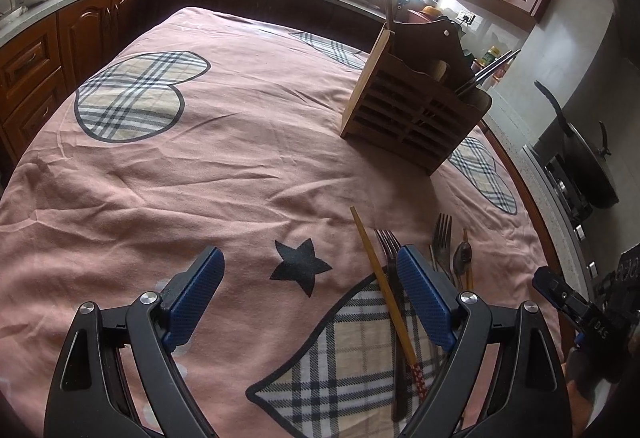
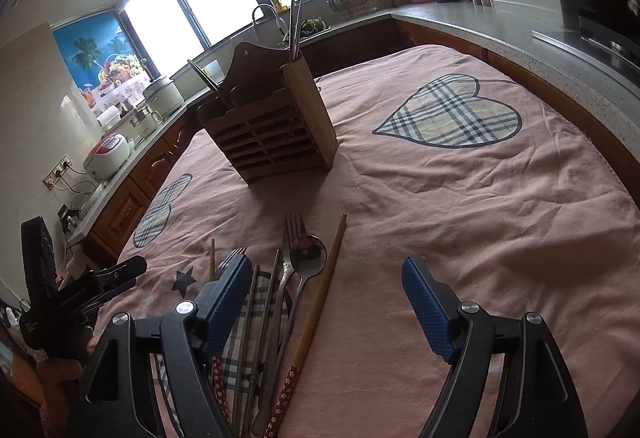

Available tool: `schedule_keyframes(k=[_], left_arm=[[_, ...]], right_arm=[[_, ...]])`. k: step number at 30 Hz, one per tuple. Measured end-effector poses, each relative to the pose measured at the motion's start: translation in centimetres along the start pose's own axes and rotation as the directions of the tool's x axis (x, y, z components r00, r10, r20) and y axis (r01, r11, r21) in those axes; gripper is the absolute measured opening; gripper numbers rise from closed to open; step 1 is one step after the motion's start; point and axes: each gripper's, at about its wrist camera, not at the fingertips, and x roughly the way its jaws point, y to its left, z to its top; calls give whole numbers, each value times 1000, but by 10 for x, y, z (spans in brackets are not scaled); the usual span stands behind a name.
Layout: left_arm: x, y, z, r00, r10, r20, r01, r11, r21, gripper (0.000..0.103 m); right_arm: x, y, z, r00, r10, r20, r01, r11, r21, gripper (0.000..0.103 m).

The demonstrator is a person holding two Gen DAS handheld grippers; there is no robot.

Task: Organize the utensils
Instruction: 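Move both open tools down to the forks and chopsticks on the cloth, then close the left tool on a wooden chopstick while the right tool grips another chopstick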

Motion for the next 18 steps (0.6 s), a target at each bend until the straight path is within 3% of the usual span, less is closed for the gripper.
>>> schedule_keyframes(k=[2,4,6,12,18], left_arm=[[5,-1,2,1000,2,-8,-2,1000,1,86],[11,-2,4,1000,0,-18,0,1000,3,85],[17,-5,7,1000,-1,-31,1,1000,8,84],[40,-13,17,995,-10,-102,14,999,35,78],[66,-24,29,980,-34,-196,48,997,66,64]], right_arm=[[5,-1,0,1000,-9,-14,9,1000,0,78],[11,-2,1,999,-15,-29,15,1000,4,66],[18,-4,3,999,-16,-48,16,1000,14,62],[35,-8,12,996,-13,-88,15,1000,23,56],[62,-8,25,989,-14,-145,13,1000,-10,50]])
